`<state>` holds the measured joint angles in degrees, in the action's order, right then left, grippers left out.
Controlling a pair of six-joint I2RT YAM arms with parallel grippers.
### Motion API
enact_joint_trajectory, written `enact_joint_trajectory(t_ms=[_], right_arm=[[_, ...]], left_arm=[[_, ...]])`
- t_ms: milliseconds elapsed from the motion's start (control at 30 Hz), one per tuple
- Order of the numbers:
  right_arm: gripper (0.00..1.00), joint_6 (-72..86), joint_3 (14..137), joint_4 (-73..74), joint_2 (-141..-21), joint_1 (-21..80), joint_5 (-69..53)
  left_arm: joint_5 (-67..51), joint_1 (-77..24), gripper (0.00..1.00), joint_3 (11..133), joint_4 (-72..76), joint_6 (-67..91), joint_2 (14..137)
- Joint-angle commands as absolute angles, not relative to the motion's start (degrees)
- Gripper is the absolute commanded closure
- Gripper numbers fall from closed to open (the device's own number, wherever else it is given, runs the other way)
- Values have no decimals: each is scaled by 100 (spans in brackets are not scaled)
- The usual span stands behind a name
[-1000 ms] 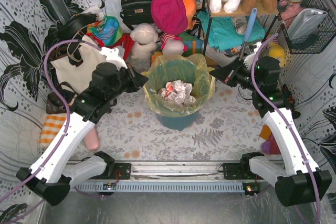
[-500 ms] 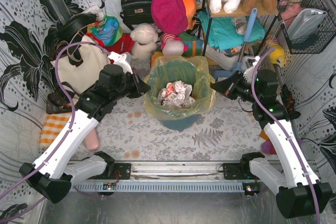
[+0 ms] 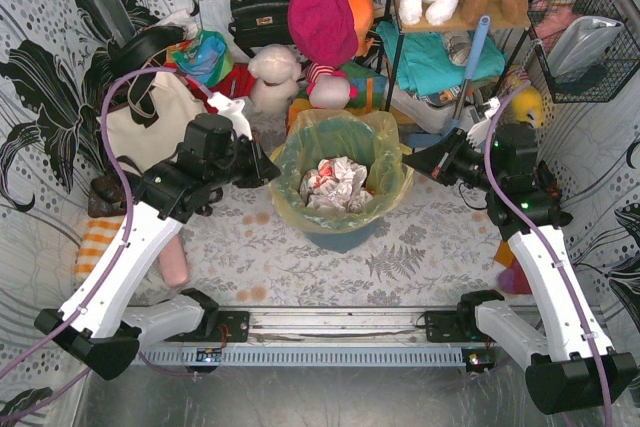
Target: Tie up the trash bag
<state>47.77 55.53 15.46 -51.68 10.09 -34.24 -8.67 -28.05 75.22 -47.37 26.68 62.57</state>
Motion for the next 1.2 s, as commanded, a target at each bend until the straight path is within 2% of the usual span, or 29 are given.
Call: enact_joint_trajectory(t_ms=[0, 300, 500, 600, 700, 800, 1000, 1167], right_arm=[[100, 4930, 5877, 1002, -5301, 999, -3361], [100, 5129, 6205, 361, -5531, 996, -3409], [100, 5503, 5947, -435, -5752, 1002, -3601], [100, 5780, 5592, -1010, -5872, 1002, -3959], [100, 5919, 5343, -1492, -5952, 1060, -4568], [100, 5801, 5178, -1449, -5889, 1172, -4867], [100, 5213, 4890, -523, -5448, 1201, -4680], [100, 5332, 4798, -838, -5444, 1198, -4984]], left_arm=[[-739, -2754, 100, 8056, -4693, 2457, 6304], [-1074, -2725, 100, 8582, -4327, 2487, 6457], [-1265, -2686, 100, 8499, -3840, 2602, 6485], [-1604, -2676, 100, 8237, -3512, 2714, 6603], [-2464, -2656, 100, 7878, -3055, 2875, 6742], [-2756, -2640, 100, 7633, -2782, 2988, 6813], [-2446, -2618, 100, 7447, -2982, 2831, 6832], [-2691, -2608, 100, 7330, -2717, 3024, 6791]])
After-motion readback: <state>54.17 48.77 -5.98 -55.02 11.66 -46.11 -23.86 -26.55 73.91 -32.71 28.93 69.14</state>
